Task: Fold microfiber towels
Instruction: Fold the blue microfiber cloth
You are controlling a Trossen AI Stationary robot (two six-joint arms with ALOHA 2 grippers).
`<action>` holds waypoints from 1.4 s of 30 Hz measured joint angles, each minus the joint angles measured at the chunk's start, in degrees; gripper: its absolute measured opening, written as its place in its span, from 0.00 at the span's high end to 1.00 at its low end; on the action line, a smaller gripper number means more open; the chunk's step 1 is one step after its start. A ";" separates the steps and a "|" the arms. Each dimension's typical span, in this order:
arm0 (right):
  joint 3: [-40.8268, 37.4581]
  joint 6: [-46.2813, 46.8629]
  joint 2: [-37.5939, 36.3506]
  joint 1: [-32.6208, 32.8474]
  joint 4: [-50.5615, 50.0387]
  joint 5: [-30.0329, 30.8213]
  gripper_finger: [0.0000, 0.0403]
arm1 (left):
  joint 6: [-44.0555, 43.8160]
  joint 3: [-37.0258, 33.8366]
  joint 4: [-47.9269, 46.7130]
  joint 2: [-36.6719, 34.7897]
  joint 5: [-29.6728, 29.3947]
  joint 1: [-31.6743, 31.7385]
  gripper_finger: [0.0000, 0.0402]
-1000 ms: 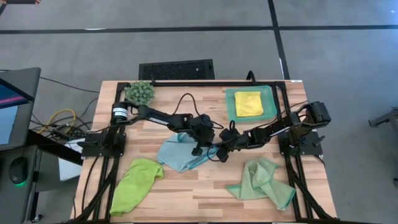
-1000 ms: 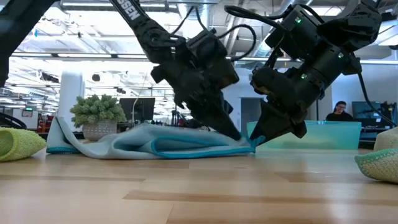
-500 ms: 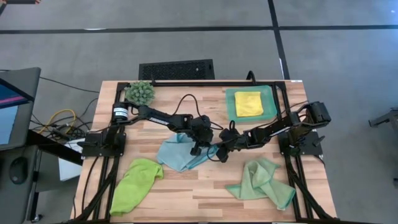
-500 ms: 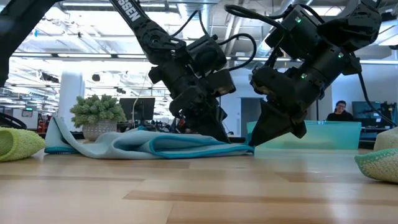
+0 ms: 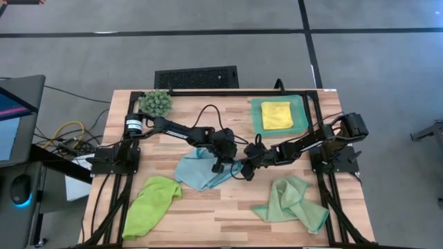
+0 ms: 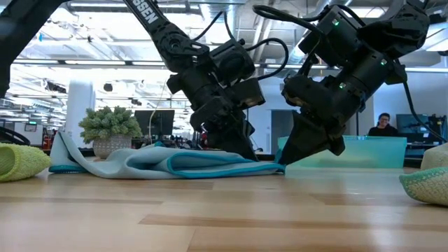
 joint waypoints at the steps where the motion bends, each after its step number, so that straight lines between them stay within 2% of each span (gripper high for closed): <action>1: 0.00 -0.45 -0.02 -0.02 0.00 0.00 0.85 | -0.02 0.00 -0.03 0.00 -0.01 -0.01 1.00; 6: 0.01 -3.00 -2.00 -0.05 0.42 -0.07 0.78 | -1.27 0.00 -0.32 -0.04 -0.34 0.00 0.99; 14: 0.01 -5.87 -6.29 0.00 0.72 2.15 0.66 | -1.84 0.00 -0.63 -0.09 -1.67 -0.01 0.86; 21: -0.02 3.15 -2.22 0.00 -0.12 1.23 0.56 | -1.58 0.00 -0.56 -0.09 -3.80 0.05 0.81; 31: -0.04 6.94 -0.72 -1.77 -3.30 1.42 0.44 | -1.01 0.00 -0.52 -0.11 -4.61 0.23 0.87; 39: 0.33 8.02 4.28 -3.19 4.69 -1.37 0.40 | -1.05 -0.02 -0.55 -0.09 -4.98 0.25 0.99; 42: 0.39 8.25 5.03 -2.86 5.10 -1.33 0.41 | -1.07 -0.04 -0.48 -0.09 -5.14 0.25 0.99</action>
